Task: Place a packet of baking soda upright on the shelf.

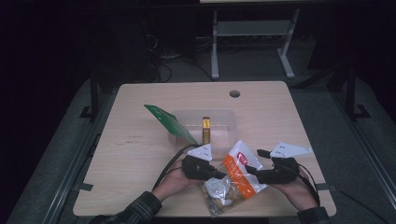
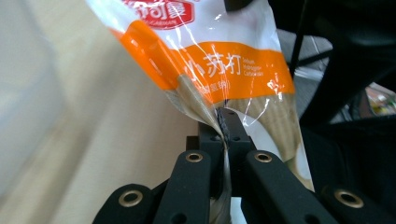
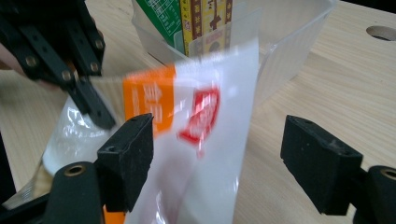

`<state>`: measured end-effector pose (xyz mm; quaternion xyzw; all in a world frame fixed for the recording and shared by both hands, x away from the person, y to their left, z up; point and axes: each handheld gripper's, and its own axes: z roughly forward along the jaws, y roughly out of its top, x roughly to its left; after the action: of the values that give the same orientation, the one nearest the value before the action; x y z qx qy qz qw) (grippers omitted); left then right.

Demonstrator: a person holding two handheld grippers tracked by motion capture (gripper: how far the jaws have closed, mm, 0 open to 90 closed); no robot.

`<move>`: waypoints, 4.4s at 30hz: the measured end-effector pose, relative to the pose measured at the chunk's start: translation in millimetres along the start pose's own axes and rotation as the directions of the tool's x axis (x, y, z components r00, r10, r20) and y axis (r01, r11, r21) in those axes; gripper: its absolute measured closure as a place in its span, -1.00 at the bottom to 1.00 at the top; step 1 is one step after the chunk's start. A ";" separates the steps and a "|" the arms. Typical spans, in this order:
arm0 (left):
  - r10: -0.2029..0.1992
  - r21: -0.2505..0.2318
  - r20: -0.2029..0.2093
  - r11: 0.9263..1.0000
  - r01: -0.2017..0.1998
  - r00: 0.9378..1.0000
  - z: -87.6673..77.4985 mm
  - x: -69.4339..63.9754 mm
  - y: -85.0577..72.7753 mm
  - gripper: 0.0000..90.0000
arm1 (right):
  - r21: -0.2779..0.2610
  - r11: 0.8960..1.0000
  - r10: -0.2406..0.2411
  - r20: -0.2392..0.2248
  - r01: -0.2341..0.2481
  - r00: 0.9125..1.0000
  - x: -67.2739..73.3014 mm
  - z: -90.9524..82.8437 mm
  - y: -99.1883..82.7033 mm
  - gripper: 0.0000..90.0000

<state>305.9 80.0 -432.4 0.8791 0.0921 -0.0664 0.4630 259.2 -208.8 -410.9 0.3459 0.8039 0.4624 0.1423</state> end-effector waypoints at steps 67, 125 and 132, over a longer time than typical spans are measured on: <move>-0.074 -0.214 -0.183 0.976 0.034 0.980 -82.4 -3.6 9.7 0.99 | -0.197 0.975 0.010 -0.425 -0.103 0.905 19.7 27.2 39.5 0.99; -0.120 0.050 -0.376 0.987 0.150 0.919 -115.3 -7.2 -87.0 -0.62 | -0.278 0.955 0.016 -0.315 -0.108 0.949 -36.9 -12.9 67.1 1.00; -0.125 0.040 -0.397 0.987 0.154 0.909 -119.9 0.0 -92.2 -0.63 | -0.275 0.957 0.006 -0.297 -0.092 0.955 -46.3 -1.7 82.3 1.00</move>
<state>289.1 230.1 -438.9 0.8814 0.2433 0.0753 0.3979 326.6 -214.4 -345.0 0.2694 0.7320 0.6231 0.0584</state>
